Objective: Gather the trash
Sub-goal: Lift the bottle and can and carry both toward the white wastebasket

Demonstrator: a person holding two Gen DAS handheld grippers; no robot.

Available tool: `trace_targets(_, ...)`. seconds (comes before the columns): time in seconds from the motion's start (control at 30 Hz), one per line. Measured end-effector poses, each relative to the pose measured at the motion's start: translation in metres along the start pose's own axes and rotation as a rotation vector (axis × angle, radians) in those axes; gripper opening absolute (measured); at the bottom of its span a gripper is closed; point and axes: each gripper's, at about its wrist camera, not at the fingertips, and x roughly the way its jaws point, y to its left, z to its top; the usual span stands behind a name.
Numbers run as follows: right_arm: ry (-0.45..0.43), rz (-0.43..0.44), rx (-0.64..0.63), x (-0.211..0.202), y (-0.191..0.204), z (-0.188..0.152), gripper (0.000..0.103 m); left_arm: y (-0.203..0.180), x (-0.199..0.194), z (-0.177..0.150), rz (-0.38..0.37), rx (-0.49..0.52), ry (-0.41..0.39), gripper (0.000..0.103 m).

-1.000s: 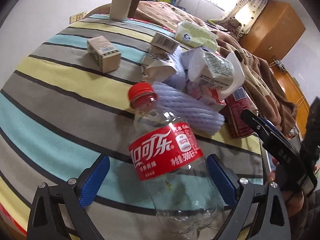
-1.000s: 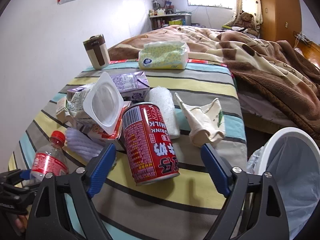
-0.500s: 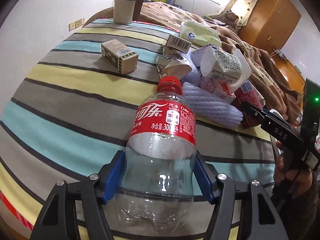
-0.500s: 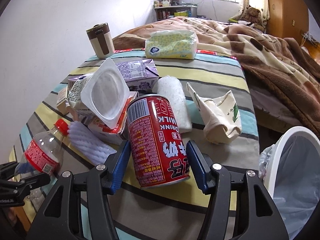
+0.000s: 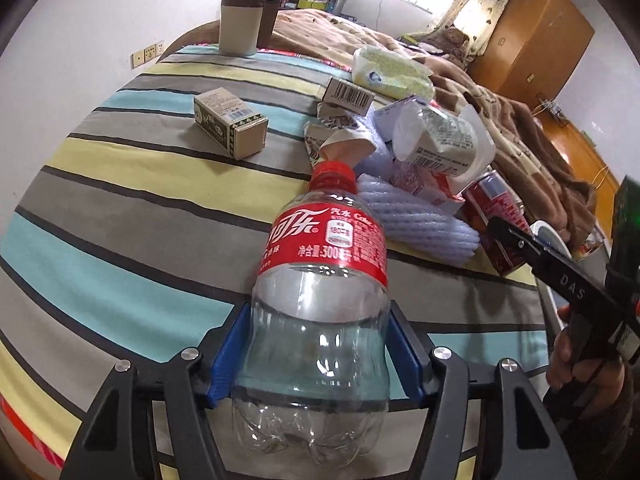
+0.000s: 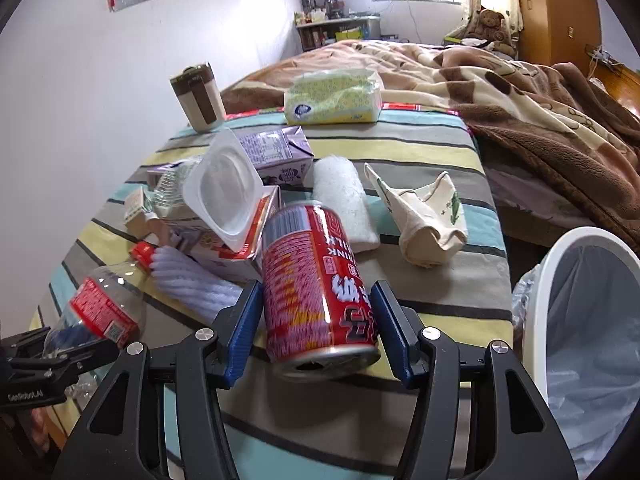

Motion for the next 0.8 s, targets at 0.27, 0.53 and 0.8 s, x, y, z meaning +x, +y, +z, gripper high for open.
trace_targets(0.27,-0.009,0.043,0.046,-0.009,-0.001,-0.010,0.056,-0.008,-0.013,-0.003,-0.029,0.007,-0.040,0.062)
trace_targets(0.53,0.078,0.031,-0.030,0.000,0.010,-0.018,0.056,-0.003,-0.003,-0.009,-0.030,-0.007,-0.001,0.062)
trace_targets(0.8,0.118,0.011,-0.058,0.017,0.017,-0.003,0.060,0.003,0.004,-0.003,-0.034,-0.024,0.022,0.062)
